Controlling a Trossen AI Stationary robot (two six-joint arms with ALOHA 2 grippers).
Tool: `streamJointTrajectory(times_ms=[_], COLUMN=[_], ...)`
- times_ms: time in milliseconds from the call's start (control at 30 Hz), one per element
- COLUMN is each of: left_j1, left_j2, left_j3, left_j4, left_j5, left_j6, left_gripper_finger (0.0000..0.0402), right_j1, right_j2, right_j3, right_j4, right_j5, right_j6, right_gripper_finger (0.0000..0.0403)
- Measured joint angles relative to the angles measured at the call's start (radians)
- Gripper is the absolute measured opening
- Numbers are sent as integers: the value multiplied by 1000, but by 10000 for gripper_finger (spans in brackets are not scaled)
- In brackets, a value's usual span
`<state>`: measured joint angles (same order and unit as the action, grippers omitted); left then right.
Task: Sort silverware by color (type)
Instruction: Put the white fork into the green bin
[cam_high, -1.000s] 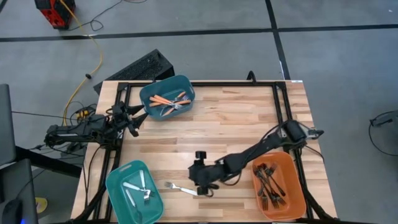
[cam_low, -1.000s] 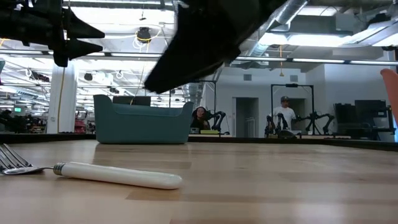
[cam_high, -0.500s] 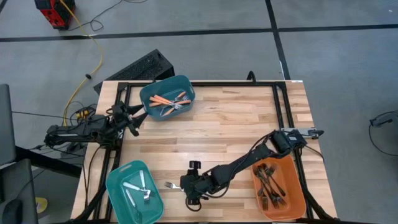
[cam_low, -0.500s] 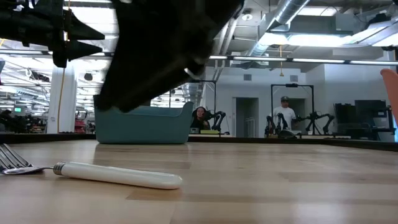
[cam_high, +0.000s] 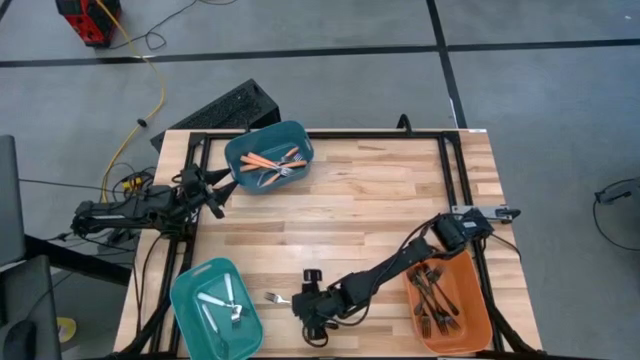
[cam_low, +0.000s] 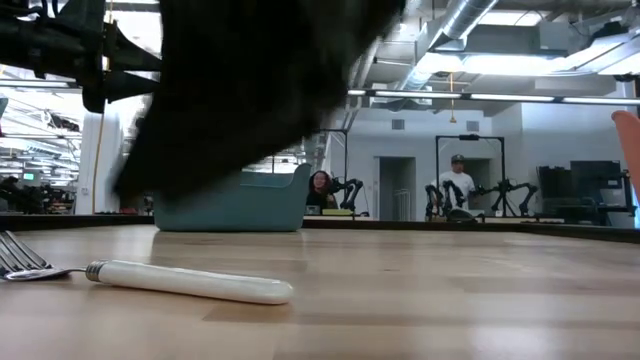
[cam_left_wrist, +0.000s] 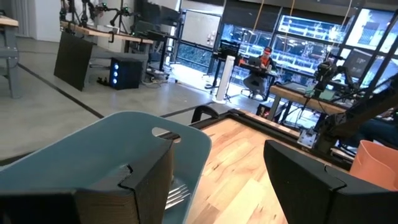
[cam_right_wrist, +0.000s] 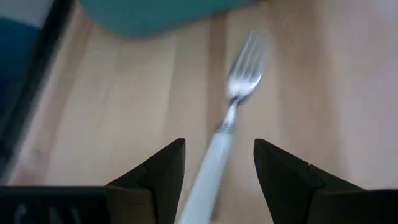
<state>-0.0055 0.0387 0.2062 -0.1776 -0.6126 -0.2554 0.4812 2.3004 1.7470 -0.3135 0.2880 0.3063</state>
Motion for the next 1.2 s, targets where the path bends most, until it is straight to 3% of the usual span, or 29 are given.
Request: streamJointTrajectory(times_ms=[300, 867, 1200], left_j1=[0, 0, 0], left_j2=[0, 0, 0], left_j3=[0, 0, 0], left_j4=[-25, -35, -35], left_j5=[-1, -14, -28], left_j6=[-19, -29, -26], left_gripper_finger=[235, 235, 235], right_j1=[-17, -72, -132], right_j2=[26, 27, 26], right_j3=[-4, -2, -2], right_j4=[60, -129, -149], right_j5=[-107, -102, -100], right_j6=[-34, -9, -17], right_gripper_finger=[217, 217, 215])
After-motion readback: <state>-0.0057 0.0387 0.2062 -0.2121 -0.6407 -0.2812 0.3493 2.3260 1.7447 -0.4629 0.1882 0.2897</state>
